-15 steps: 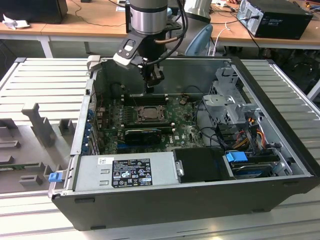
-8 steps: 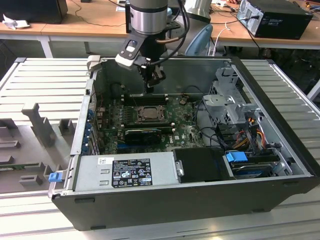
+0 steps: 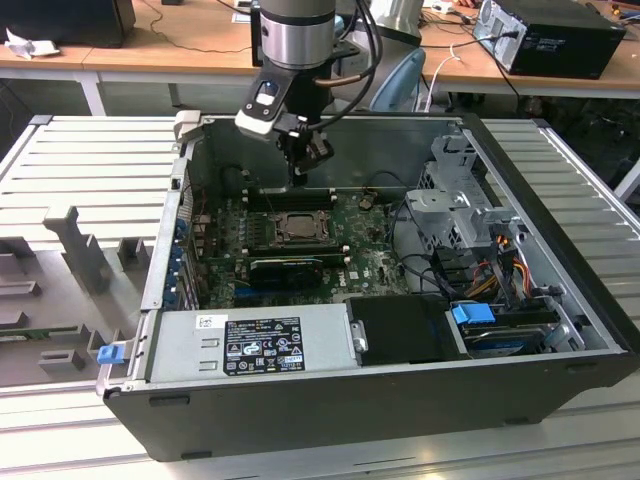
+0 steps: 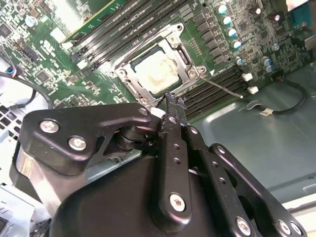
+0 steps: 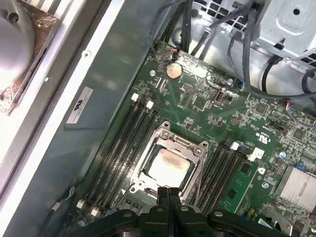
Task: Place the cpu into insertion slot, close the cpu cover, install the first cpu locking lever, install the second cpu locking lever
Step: 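Install the first cpu locking lever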
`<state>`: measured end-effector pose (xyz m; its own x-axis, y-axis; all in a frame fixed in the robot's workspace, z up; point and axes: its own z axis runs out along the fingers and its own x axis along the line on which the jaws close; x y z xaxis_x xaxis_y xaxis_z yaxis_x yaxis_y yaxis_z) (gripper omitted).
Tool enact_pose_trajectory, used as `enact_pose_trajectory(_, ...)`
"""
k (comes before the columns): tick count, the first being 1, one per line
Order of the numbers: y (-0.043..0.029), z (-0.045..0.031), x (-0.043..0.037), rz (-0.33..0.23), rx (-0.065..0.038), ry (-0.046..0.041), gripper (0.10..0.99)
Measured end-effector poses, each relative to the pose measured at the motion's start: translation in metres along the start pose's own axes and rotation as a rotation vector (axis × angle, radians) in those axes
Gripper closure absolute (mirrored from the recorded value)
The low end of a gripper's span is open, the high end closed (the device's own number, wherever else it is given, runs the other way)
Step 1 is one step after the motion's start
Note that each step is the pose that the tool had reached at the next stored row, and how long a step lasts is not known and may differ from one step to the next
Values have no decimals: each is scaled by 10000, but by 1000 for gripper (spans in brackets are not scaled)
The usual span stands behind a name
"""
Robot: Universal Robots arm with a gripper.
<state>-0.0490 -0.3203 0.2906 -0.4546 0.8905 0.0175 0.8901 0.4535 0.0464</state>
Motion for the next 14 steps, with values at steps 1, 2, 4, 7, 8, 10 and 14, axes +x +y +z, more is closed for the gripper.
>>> enact_pose_trajectory(1, 0, 0, 0, -129, 3, 6, 980)
enact_pose_trajectory(2, 0, 0, 0, -222, 5, 8, 980)
enact_pose_trajectory(4, 0, 0, 0, -444, 9, 18, 980)
enact_pose_trajectory(7, 0, 0, 0, -836, 16, 35, 980)
enact_pose_trajectory(8, 0, 0, 0, -1031, 21, 43, 980)
enact_pose_trajectory(10, 0, 0, 0, -1515, 31, 63, 980)
enact_pose_trajectory(14, 0, 0, 0, -1994, 41, 81, 980)
